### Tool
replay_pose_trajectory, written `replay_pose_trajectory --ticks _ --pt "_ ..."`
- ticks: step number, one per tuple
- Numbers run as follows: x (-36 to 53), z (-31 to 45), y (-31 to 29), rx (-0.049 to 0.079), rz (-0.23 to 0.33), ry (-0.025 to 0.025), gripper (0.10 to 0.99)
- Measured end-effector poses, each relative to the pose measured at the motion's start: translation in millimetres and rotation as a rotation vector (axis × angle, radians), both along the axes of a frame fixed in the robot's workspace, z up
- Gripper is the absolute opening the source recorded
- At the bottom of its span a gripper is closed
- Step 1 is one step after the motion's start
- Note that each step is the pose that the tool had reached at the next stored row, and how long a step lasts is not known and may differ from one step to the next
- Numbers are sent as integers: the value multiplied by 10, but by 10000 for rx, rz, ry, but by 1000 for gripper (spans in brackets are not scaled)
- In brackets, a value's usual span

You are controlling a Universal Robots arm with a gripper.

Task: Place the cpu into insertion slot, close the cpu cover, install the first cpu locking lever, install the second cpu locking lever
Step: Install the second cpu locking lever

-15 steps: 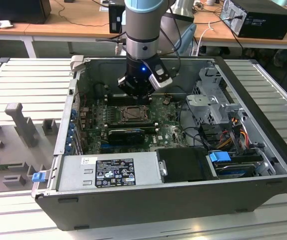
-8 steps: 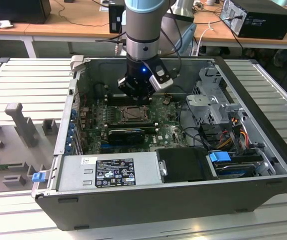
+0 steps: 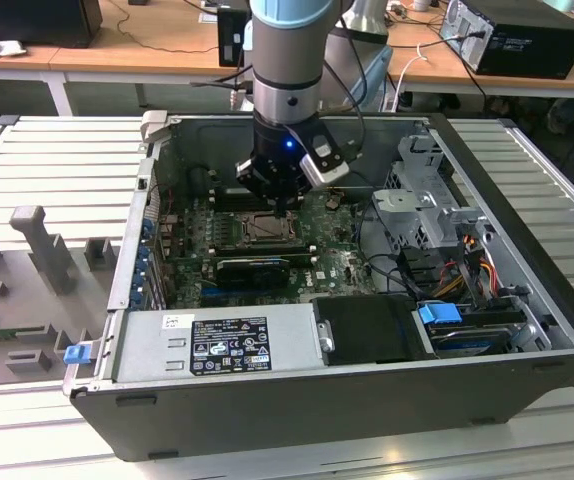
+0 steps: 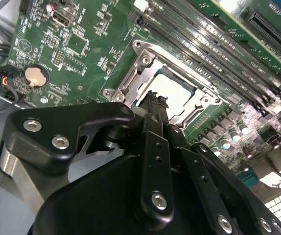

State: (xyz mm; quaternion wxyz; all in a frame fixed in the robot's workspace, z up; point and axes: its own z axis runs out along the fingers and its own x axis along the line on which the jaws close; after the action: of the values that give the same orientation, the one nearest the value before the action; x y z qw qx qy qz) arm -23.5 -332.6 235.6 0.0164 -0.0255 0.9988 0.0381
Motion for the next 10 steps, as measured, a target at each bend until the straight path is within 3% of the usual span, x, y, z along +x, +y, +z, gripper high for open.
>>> replay_pose_trajectory --ticks 8,9,10 --pt "-2 10 -43 1 0 -1 106" --pt "-3 10 -57 2 3 -1 106" --pt "-5 10 -108 -1 0 0 106"
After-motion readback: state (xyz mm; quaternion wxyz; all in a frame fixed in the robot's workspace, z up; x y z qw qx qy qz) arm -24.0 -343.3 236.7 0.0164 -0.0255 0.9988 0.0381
